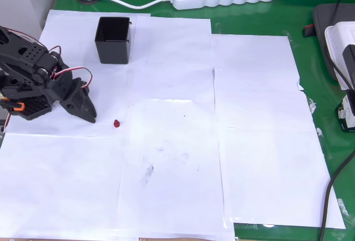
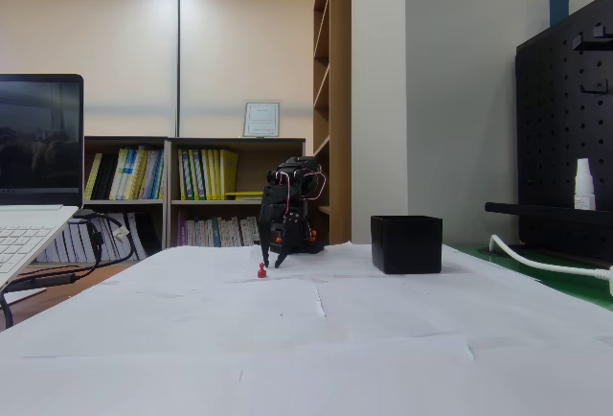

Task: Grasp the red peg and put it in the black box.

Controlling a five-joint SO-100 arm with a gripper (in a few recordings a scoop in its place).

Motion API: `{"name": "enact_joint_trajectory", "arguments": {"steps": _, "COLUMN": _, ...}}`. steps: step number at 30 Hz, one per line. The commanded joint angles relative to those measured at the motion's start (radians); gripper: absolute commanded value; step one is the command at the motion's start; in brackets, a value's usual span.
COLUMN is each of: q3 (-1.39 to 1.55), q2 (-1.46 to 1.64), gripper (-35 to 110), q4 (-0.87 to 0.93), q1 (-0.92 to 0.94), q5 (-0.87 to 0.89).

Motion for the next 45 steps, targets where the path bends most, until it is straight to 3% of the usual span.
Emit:
{"name": "enact_joint_trajectory", "arguments": {"steps": 1, "q3": 0.028, "q2": 0.049, "gripper": 0, "q4": -0.031, "q1": 0.018, "q5": 0.025}}
{"name": "enact_joint_trajectory", "arguments": {"steps": 18, "q3": 0.031, "q2": 0.252, "gripper": 0, "q4": -0.313, "q1": 0.044, "q5": 0.067}}
{"name": "enact_joint_trajectory", "arguments": {"steps": 40, "q3": 0.035, "q2": 0.649, "gripper": 2, "q4": -0.950, "q1": 0.179, "q5": 0.147}}
{"name": "enact_joint_trajectory", "arguments": {"steps": 45, "q3": 0.035, "q2": 0.784, "gripper": 0, "q4": -1.210, "q1": 0.239, "q5": 0.219}}
